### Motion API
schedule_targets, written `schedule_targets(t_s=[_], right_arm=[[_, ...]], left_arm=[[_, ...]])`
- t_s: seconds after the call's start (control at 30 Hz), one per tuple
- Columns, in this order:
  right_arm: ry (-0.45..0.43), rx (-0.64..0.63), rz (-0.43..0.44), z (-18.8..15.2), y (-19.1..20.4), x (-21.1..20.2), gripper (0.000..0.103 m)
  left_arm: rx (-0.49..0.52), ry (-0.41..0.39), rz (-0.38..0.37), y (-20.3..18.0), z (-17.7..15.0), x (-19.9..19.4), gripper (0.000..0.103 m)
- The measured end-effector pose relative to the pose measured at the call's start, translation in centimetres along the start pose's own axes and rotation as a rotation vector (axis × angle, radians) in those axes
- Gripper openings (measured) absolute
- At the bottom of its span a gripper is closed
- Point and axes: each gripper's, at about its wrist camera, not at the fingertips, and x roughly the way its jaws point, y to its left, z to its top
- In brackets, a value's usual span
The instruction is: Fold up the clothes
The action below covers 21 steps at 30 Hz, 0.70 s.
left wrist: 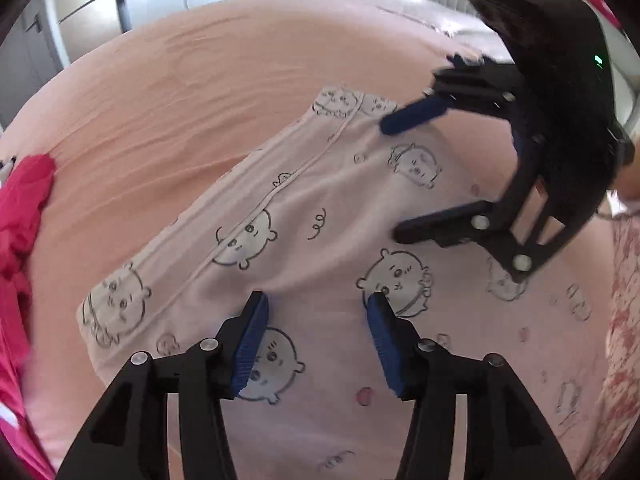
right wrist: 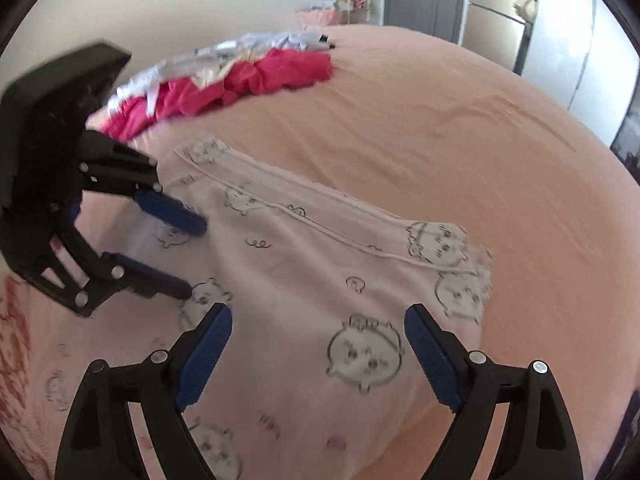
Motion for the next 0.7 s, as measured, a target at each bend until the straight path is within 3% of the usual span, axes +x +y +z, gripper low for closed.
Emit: schedule_targets(t_s=[0.07,0.13,0.23,0.3,0.33,0.37,0.43,0.53,0.57,0.6,0.67,0.7], right_arm=[[0.016,0.006,0.035,0.9,-1.6,2.0,0.090],[0.016,0.044,0.072,1.6,-3.5,3.0,0.090],[-0.015,0.127,0.168,2.0,-4.6,2.1,0.090],[-0.041,0.124,0.214,1.9,-4.2,0.9,0.091],[-0.040,0.079,0.195,2.1,-3.5,0.9,0.091],[-0.037,0.030,0.171,2.4,-2.6,1.1,0.091],[-0.003,0.025,0.056,2.3,-3.1,2.1,0.090],[-0.011,0.154,-0.047,0.7,-6.7,1.2,0.089],[-0.018,0.189,-0.111,0.0,-7.0,0.1,0.089],[-0.043,0.193,-0.105,-0.8,-6.4,-1.1,0.090],[-0.093,0.171,-0.078,-2.3,-4.2,-3.5,0.090],[-0.089,0.141,-0.073,-2.9,-2.4,-4.2,0.090]], left_arm=[[0.018,-0.010,-0.030,1.3,0.4,-0.7,0.049],[-0.029,-0.025,0.001,3.6,0.3,-1.4,0.049],[-0.176,-0.073,-0.112,6.5,-0.5,-3.5,0.049],[-0.094,-0.088,-0.132,5.0,-0.2,-3.8,0.049],[-0.035,-0.071,-0.121,4.0,0.1,-3.5,0.050],[0.005,-0.019,-0.049,3.8,0.6,-1.8,0.049],[0.007,-0.011,-0.025,4.6,0.4,-1.0,0.049],[-0.102,-0.083,0.064,4.9,-1.2,-4.4,0.049],[-0.077,-0.136,0.058,3.6,-2.0,-5.6,0.049],[-0.049,-0.190,0.050,2.4,-2.9,-6.8,0.053],[-0.014,-0.224,0.026,-0.2,-4.3,-7.8,0.060],[-0.050,-0.186,0.030,-1.2,-4.9,-7.6,0.060]])
